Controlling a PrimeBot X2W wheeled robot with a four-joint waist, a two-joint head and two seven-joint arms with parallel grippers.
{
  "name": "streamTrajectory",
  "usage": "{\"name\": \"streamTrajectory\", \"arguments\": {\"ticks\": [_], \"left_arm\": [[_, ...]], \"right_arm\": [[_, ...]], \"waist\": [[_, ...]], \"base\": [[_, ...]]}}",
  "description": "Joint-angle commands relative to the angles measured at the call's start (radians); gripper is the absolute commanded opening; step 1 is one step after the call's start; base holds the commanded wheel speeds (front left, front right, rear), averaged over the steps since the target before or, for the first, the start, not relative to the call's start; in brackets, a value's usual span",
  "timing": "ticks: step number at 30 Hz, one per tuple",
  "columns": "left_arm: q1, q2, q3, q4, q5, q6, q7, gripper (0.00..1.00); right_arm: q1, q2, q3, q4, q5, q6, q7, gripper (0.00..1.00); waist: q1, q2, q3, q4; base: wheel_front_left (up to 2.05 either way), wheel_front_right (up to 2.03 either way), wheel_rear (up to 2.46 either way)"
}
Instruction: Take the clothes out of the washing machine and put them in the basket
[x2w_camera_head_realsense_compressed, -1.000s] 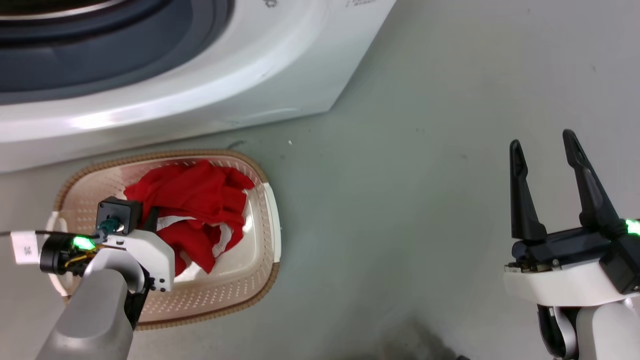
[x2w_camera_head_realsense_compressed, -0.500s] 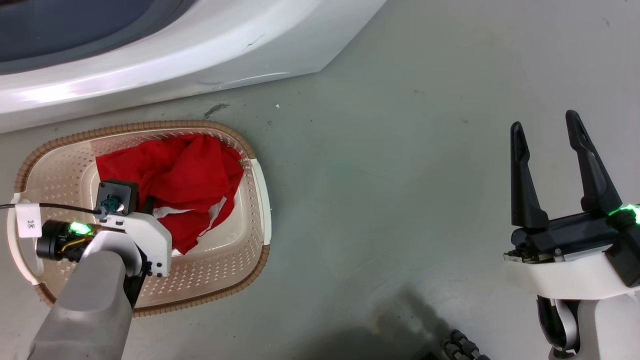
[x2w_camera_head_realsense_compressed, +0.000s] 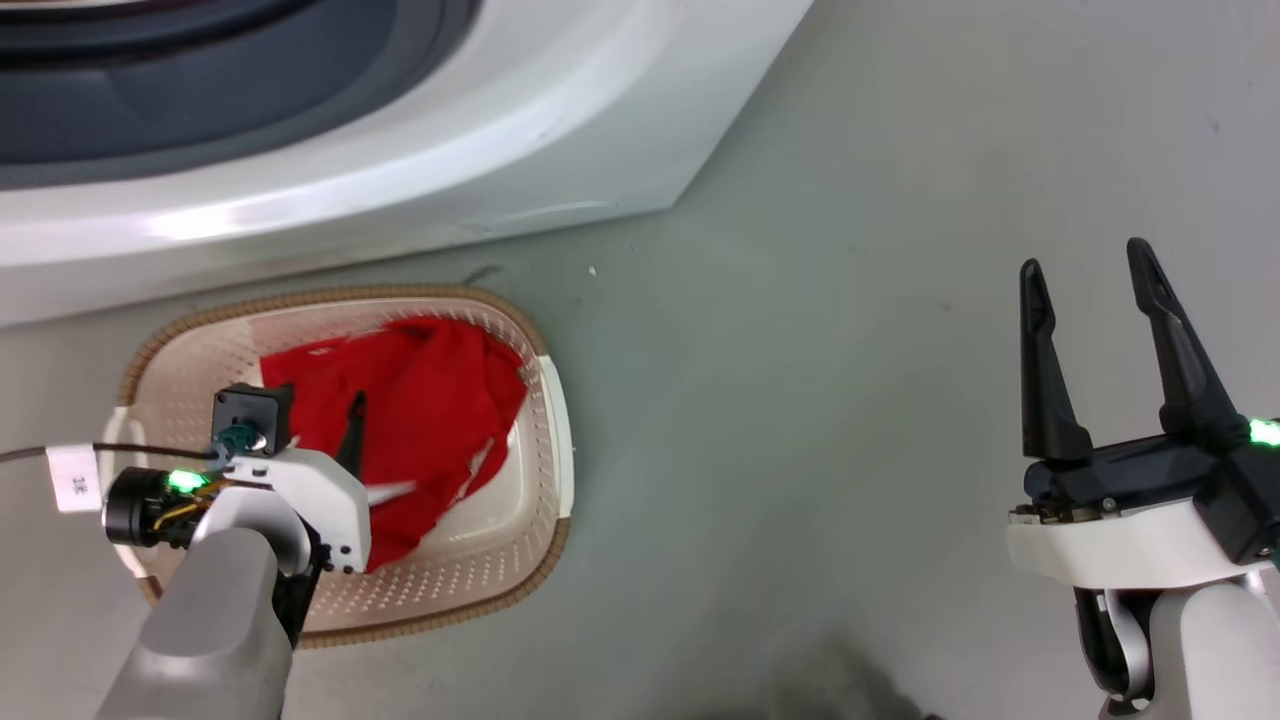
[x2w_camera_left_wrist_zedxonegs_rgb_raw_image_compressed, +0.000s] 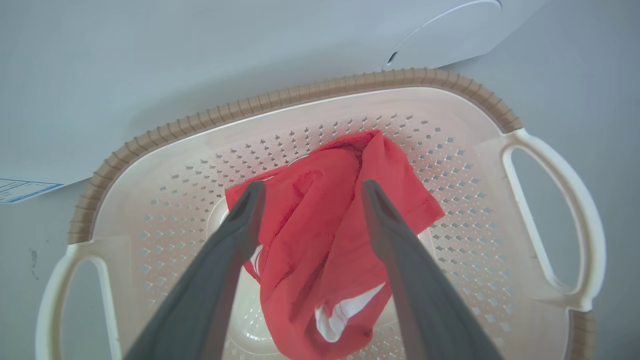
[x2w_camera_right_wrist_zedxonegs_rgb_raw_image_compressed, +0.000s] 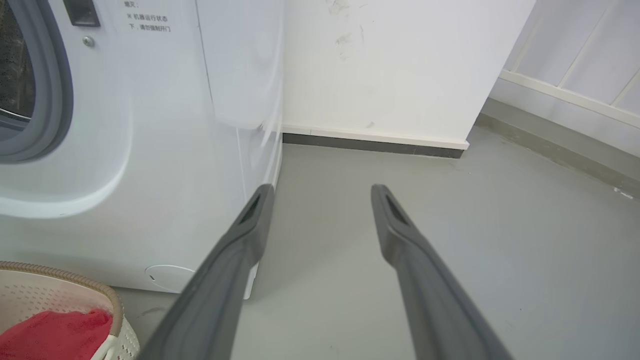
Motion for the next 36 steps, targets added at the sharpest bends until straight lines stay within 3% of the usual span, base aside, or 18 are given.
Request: {"name": "streamTrajectory", "arguments": {"ticks": [1,4,8,9,19,28,36], "left_arm": [[0.036,-0.007,0.013,-0.044,-0.002,-0.006,-0.002,1.00],[0.070,-0.007,0.029,-0.085,0.004,0.003,-0.002,1.00],[0.159,-0.028,0.069,-0.243,0.027,0.001,-0.002,1.00],[0.232,-0.040,0.096,-0.362,0.053,0.011,-0.002,1.00],[0.436,-0.105,0.241,-0.688,0.084,0.003,-0.002,1.00],[0.617,-0.181,0.315,-0.955,0.127,-0.016,-0.003,1.00],[0.715,-0.217,0.295,-1.036,0.178,-0.026,-0.003,1.00]], "right_arm": [[0.009,0.002,-0.004,0.012,-0.019,-0.001,-0.002,1.00],[0.009,0.002,-0.008,0.023,-0.027,-0.001,-0.002,1.00],[0.034,0.001,-0.018,0.049,-0.046,-0.001,-0.002,1.00],[0.054,0.001,-0.037,0.067,-0.054,-0.001,-0.002,1.00],[0.155,0.001,-0.048,0.106,-0.084,-0.001,-0.002,1.00],[0.229,0.002,-0.068,0.110,-0.081,-0.001,-0.002,1.00],[0.276,0.002,-0.081,0.100,-0.053,-0.001,-0.002,1.00]], "waist": [[-0.0001,0.0000,-0.072,0.029],[-0.0001,0.0000,-0.110,0.043],[-0.0001,0.0000,-0.223,0.079],[-0.0001,0.0000,-0.296,0.102],[-0.0001,0.0000,-0.504,0.159],[-0.0001,0.0000,-0.608,0.189],[-0.0001,0.0000,-0.644,0.206]], "base": [[0.00,0.00,0.00],[0.00,0.00,0.00],[0.00,0.00,0.00],[0.00,0.00,0.00],[0.00,0.00,0.00],[0.00,0.00,0.00],[0.00,0.00,0.00]]}}
